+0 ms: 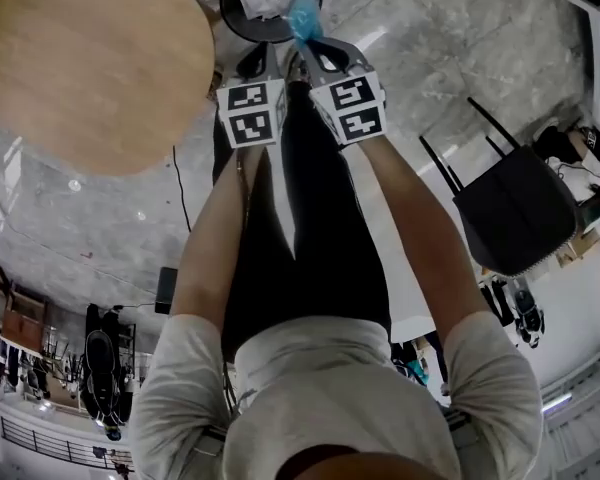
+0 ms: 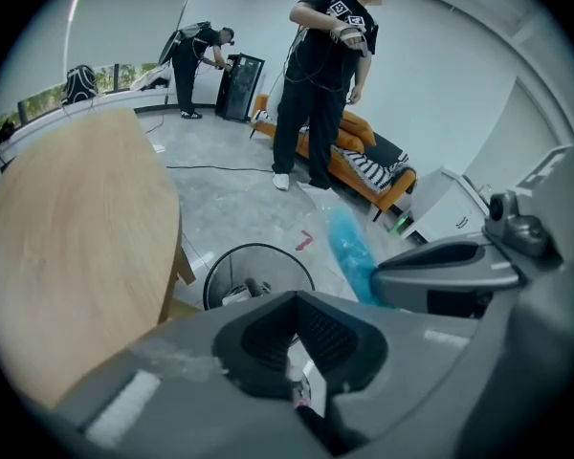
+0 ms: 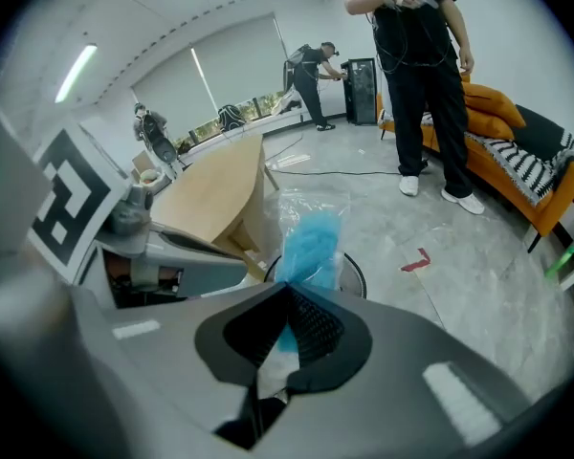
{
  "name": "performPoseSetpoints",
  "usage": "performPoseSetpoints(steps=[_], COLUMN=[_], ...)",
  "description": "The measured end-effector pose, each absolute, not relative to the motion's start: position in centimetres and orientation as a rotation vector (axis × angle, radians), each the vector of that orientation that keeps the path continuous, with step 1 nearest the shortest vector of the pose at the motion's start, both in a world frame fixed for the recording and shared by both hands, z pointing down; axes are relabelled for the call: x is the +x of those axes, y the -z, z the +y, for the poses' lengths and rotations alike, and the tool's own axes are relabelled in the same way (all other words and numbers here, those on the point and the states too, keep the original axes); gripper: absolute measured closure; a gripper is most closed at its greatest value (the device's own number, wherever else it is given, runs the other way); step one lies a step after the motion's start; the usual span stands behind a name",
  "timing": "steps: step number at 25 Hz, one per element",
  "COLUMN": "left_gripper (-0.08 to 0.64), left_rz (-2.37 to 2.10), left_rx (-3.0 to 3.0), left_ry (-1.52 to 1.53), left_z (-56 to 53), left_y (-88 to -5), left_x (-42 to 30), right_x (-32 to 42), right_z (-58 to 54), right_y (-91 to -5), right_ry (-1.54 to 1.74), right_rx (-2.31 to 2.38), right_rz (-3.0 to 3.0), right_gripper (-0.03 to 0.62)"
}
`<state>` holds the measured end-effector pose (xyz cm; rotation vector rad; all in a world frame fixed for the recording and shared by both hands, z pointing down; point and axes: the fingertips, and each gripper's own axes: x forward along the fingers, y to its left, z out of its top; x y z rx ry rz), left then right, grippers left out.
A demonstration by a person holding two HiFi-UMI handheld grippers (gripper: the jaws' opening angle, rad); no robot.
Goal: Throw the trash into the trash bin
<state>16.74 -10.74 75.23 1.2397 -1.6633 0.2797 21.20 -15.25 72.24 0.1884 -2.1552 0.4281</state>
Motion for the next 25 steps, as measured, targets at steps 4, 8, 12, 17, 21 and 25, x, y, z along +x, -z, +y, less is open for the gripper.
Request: performPoseSetpoints(steps=[4,8,12,17,21,25], left_gripper=[0.541,0.541,0.541,0.541,0.541,0.541], left_rz=[-1.631,-1.647,-1.627,-1.597,-1.588,-1.581], left_rx=[1.227,1.205,1.187,1.185,1.174,1.169], left_ry=[-0.280,-0.293,-0.296,-0.298,-0.299,-0.306], left_z=[-11.0,-11.6,-10.6,-10.9,-11.0,-11.2], left_y=[-78.2,-81.3,-83.7,-85.2,-85.9,-86.9], left_x=[17.6,16.7,17.0,17.3,17.0,16.2], right_x=[21.9,20.8,19.7,18.4,18.3,17.6], right_z=[-14.9,-16.3,-16.2,-16.9,-17.0,-17.2], right_y=[-74.9,-78.8,-81.7,-84.1,-85.7,-88.0], right_ry=[-0.435,-0.428,-0.425,-0.469,-0.489,-0.517], right_rx=[0.140,0.107,0.070,0.099,0.105,0.077], right_rz=[-2.128,-2.110,-2.096,-2.092,-2.055,-1.985], right_gripper=[0.578,0.579,0.578,0.579,0.578,0.578])
